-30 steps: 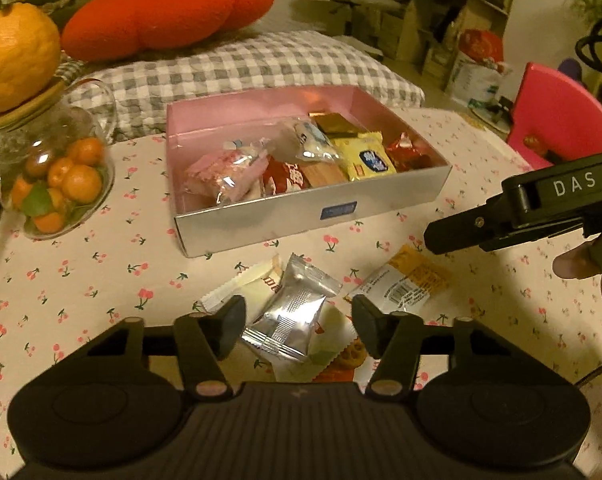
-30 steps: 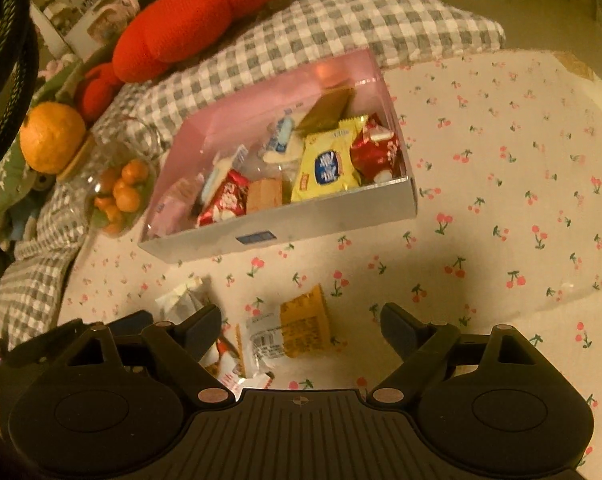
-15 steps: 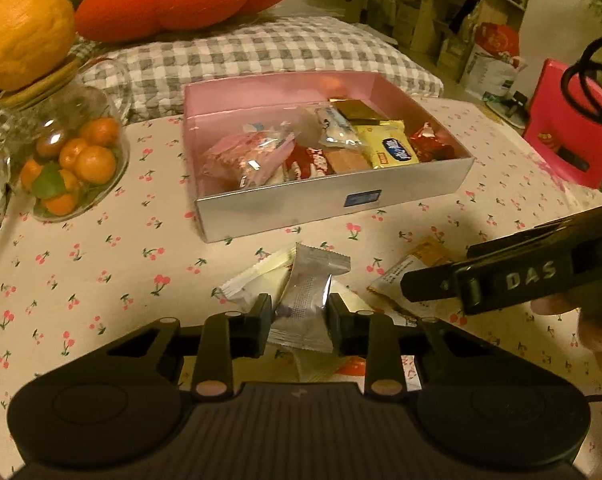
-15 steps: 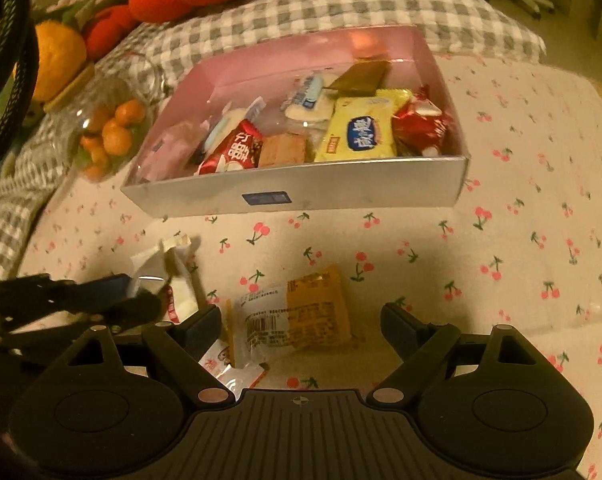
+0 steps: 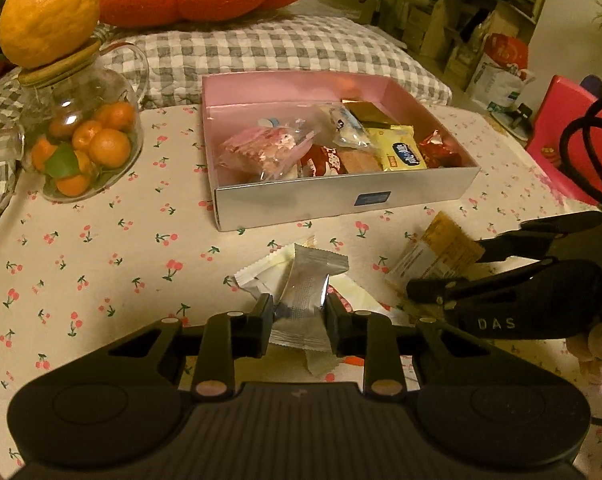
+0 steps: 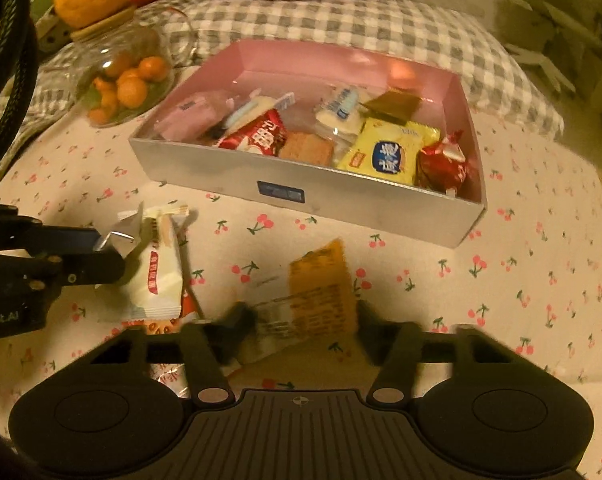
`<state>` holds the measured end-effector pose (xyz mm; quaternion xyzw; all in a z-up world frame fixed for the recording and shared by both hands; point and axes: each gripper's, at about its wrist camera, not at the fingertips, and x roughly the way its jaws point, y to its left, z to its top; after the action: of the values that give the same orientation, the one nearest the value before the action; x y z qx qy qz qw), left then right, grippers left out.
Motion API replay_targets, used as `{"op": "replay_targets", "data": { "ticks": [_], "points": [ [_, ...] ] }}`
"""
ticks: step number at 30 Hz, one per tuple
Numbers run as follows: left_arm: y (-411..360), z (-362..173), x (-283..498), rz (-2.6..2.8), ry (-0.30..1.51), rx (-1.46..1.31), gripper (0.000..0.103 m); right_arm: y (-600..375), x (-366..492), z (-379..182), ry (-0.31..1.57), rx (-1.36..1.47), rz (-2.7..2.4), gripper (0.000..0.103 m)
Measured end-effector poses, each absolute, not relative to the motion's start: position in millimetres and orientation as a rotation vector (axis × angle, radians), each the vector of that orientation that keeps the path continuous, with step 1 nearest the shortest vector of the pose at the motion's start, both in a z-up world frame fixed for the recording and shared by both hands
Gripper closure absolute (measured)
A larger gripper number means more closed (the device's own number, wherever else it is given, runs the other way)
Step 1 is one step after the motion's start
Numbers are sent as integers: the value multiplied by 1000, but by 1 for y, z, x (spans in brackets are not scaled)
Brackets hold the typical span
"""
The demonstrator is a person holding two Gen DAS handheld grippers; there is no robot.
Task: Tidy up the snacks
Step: 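Grasp silver packet with left tool while right tool grasps orange biscuit packet, then carry silver packet with left tool while right tool carries orange packet to the box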
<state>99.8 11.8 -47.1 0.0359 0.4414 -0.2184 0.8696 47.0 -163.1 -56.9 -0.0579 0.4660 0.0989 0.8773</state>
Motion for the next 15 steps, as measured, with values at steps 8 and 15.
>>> {"op": "replay_targets", "data": {
  "ticks": [8, 15],
  "points": [
    [12, -45, 99, -459, 935, 44, 78, -176, 48, -51, 1003, -44, 222, 82],
    [16, -44, 101, -453, 951, -15, 78, -190, 49, -46, 1019, 75, 223, 87]
  ]
}}
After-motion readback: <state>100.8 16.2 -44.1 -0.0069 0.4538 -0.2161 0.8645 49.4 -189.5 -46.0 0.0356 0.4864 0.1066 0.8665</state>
